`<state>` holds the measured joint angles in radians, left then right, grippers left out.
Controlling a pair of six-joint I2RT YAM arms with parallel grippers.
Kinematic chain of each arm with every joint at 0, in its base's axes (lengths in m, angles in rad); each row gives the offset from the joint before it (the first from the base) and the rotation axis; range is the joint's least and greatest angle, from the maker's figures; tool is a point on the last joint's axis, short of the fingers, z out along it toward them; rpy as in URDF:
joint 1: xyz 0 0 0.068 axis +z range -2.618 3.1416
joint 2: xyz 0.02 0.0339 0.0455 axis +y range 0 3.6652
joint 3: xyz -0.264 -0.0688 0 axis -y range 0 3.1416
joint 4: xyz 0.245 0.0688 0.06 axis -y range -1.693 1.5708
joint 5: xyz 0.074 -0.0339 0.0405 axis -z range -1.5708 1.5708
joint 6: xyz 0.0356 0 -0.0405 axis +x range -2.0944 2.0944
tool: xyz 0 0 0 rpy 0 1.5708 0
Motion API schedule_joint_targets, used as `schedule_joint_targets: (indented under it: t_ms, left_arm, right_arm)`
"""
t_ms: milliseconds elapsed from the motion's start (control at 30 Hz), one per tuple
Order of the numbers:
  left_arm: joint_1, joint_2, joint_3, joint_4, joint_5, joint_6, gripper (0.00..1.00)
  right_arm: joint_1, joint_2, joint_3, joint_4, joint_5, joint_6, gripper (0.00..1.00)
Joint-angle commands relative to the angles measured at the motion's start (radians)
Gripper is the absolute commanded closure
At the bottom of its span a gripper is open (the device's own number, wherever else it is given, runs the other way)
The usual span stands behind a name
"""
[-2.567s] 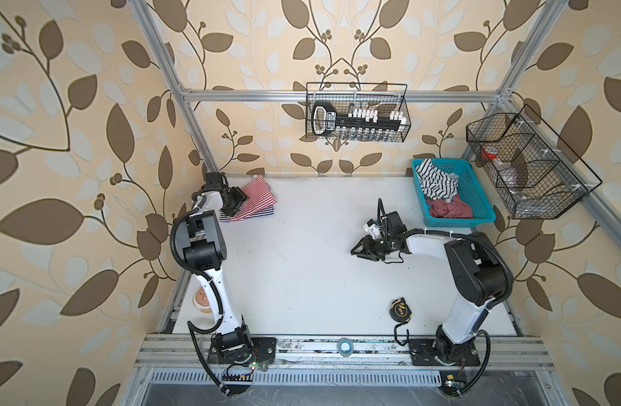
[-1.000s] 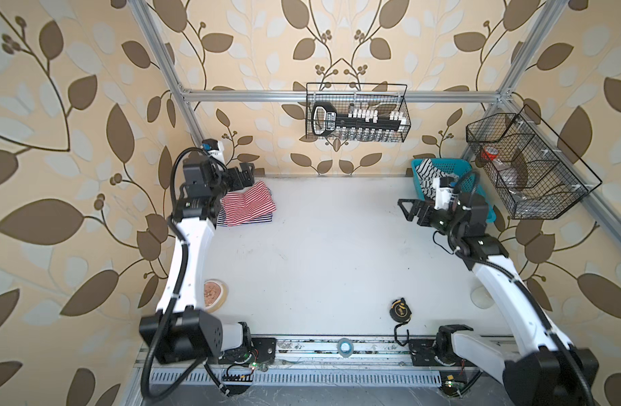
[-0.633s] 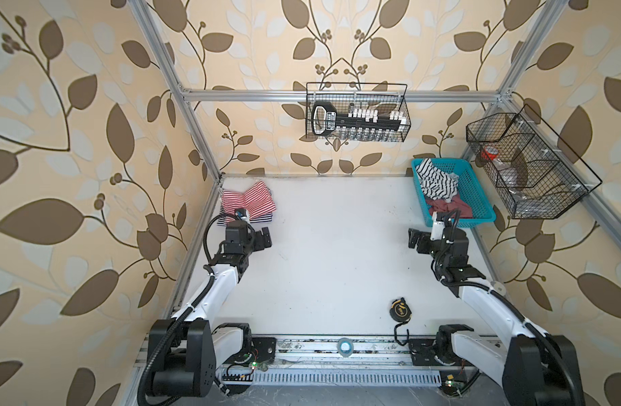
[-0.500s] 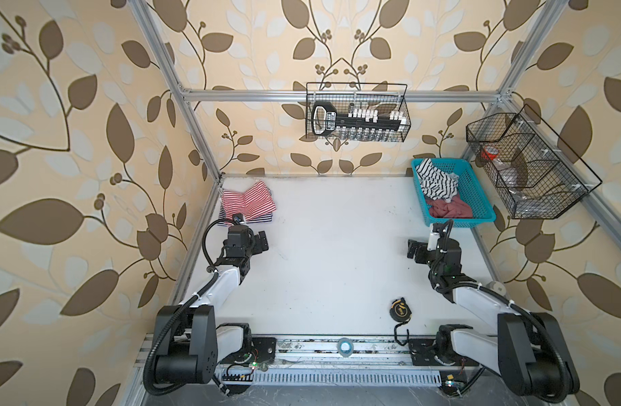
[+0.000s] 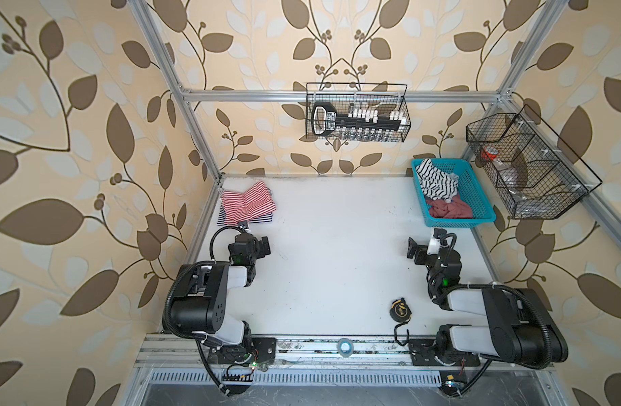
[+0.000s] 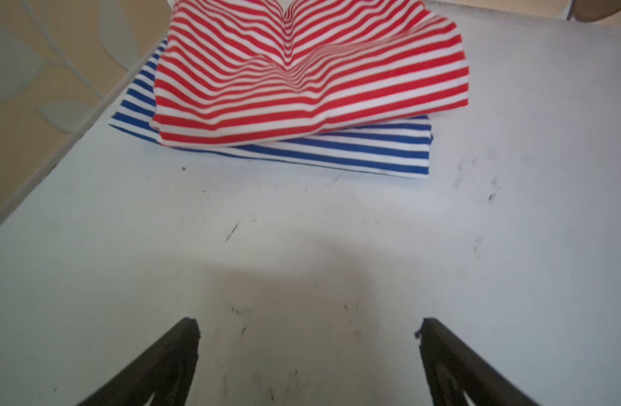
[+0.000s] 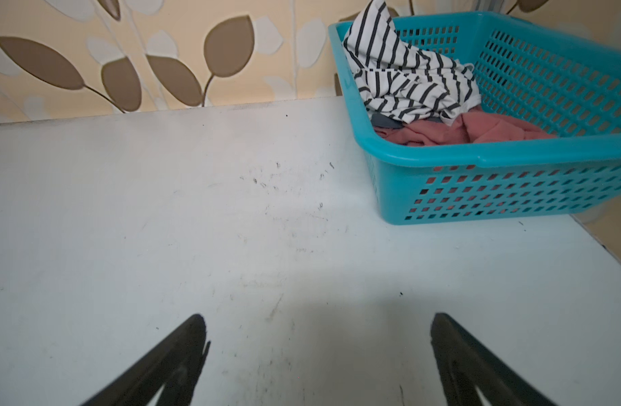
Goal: Fold and stack the tank tops
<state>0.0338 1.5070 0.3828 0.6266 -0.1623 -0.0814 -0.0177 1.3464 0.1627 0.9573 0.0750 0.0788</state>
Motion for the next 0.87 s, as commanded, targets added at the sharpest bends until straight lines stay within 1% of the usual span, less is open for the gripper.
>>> schedule_joint_targets:
  t_ms: [0, 200, 333, 833]
  left_arm:
    - [0.003, -0.013, 0.016, 0.081, 0.002, 0.019, 0.01]
    - [0.003, -0.011, 0.016, 0.080, -0.001, 0.019, 0.01]
    - [0.002, -0.011, 0.016, 0.082, -0.001, 0.018, 0.01]
    - [0.002, -0.013, 0.014, 0.084, -0.001, 0.019, 0.01]
  right_arm:
    - [-0.004, 0.008, 0.011, 0.083, -0.041, -0.046, 0.00]
    - [0.002, 0.004, 0.010, 0.080, -0.029, -0.046, 0.00]
    - [0.005, 0.007, 0.012, 0.078, -0.046, -0.060, 0.00]
    - [0.013, 0.004, 0.020, 0.063, -0.041, -0.063, 0.00]
